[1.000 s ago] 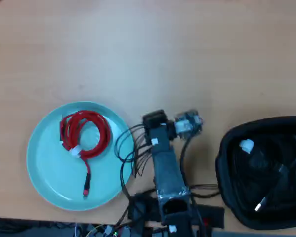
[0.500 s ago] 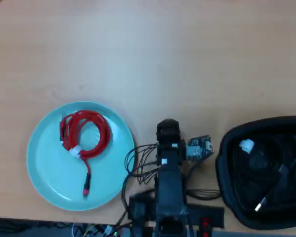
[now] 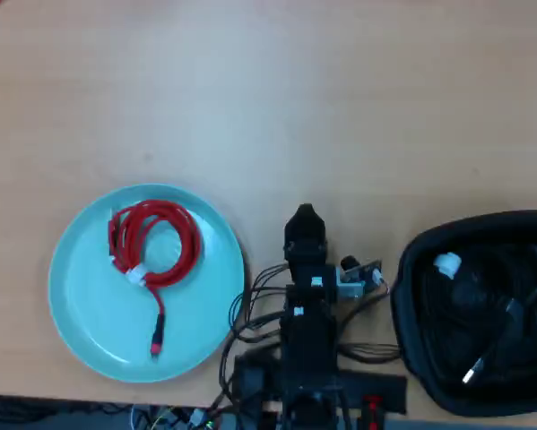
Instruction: Put a black charging cable in a black bowl and put a red charging cable in a green bowl
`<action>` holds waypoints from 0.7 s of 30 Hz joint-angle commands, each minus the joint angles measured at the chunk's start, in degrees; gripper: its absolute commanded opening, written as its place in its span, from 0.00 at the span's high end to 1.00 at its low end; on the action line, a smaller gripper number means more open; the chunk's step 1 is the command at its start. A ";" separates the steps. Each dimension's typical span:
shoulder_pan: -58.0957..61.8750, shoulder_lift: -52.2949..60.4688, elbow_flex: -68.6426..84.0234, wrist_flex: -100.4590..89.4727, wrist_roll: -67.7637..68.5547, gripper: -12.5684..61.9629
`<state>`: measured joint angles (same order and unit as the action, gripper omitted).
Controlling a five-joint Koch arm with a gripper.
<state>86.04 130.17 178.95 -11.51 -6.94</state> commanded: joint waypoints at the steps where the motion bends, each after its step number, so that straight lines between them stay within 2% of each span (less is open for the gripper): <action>1: -0.09 5.80 1.85 -5.01 0.35 0.72; 7: 0.62 5.45 1.85 -4.39 0.35 0.74; 9: 0.97 5.54 1.85 -4.48 0.35 0.80; 12: 1.49 5.54 1.85 -4.39 0.35 0.94; 21: 1.93 5.36 1.85 1.49 0.26 0.92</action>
<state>87.98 130.17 178.95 -11.16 -6.94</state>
